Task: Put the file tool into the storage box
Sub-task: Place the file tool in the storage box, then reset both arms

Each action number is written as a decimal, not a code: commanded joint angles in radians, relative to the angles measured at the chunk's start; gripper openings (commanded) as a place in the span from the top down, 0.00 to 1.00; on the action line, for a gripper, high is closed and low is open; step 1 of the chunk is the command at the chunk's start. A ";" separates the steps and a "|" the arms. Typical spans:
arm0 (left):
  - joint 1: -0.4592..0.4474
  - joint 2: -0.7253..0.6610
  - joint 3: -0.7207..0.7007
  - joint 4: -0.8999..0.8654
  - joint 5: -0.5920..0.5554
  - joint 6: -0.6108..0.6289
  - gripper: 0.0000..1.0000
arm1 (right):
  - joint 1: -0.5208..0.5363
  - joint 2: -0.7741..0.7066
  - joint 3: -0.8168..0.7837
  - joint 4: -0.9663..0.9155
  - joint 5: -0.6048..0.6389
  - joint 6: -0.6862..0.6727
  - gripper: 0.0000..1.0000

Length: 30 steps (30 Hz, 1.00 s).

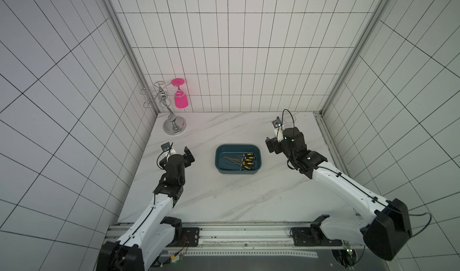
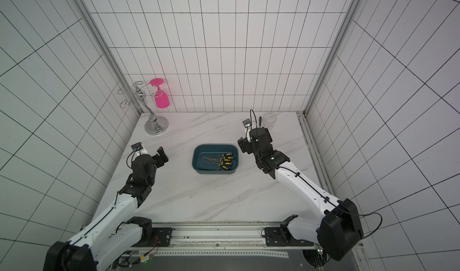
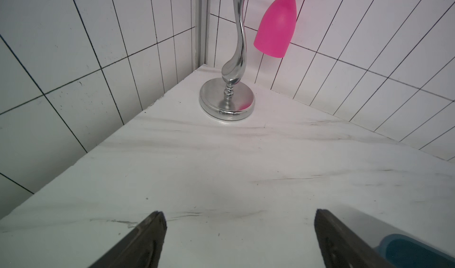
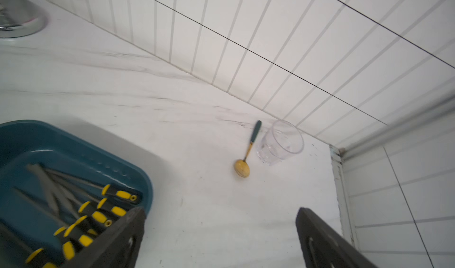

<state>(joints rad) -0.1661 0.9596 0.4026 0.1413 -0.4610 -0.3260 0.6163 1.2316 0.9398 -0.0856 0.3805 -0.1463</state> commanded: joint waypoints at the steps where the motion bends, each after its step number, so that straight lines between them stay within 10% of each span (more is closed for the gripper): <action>1: 0.005 0.109 -0.002 0.231 -0.131 0.141 0.02 | -0.090 -0.045 -0.107 0.087 0.142 0.103 0.01; 8: 0.011 0.395 -0.022 0.595 -0.176 0.290 0.01 | -0.227 -0.086 -0.302 0.351 0.181 0.053 0.01; 19: 0.091 0.657 -0.064 0.944 0.058 0.262 0.02 | -0.411 0.086 -0.451 0.764 0.193 0.106 0.01; 30: 0.127 0.607 0.031 0.674 0.152 0.225 0.02 | -0.519 0.113 -0.512 0.911 0.011 0.129 0.01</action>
<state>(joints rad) -0.0498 1.5814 0.4198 0.8696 -0.3489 -0.0856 0.1219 1.3647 0.4568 0.7536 0.4805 -0.0437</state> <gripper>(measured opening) 0.983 0.987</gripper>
